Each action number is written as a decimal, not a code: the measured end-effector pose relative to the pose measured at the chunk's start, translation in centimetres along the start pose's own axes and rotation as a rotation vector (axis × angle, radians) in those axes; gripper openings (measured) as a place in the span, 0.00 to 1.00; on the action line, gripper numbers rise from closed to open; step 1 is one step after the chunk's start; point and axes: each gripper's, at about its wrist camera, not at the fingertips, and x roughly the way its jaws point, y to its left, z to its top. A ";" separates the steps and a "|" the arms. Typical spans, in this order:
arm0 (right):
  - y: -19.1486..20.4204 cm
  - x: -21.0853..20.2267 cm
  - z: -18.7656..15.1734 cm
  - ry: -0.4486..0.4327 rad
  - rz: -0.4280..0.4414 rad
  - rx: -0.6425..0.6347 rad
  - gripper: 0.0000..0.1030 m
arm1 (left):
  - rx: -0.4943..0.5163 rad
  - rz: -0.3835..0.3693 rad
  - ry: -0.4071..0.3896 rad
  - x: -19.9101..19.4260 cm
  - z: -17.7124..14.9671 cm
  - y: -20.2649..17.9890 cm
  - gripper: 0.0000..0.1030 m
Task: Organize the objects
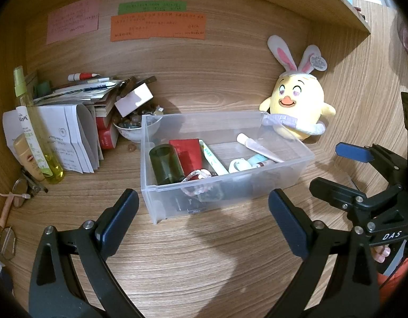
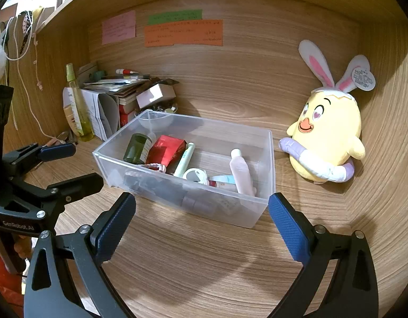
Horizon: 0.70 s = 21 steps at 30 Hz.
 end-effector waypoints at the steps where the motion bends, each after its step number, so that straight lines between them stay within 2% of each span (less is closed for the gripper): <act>1: 0.0 0.0 0.0 0.000 -0.001 0.000 0.97 | 0.000 -0.001 0.001 0.0 0.0 0.0 0.97; 21: -0.2 0.0 0.2 0.000 0.000 0.006 0.97 | -0.002 -0.007 0.006 0.2 0.0 0.0 0.97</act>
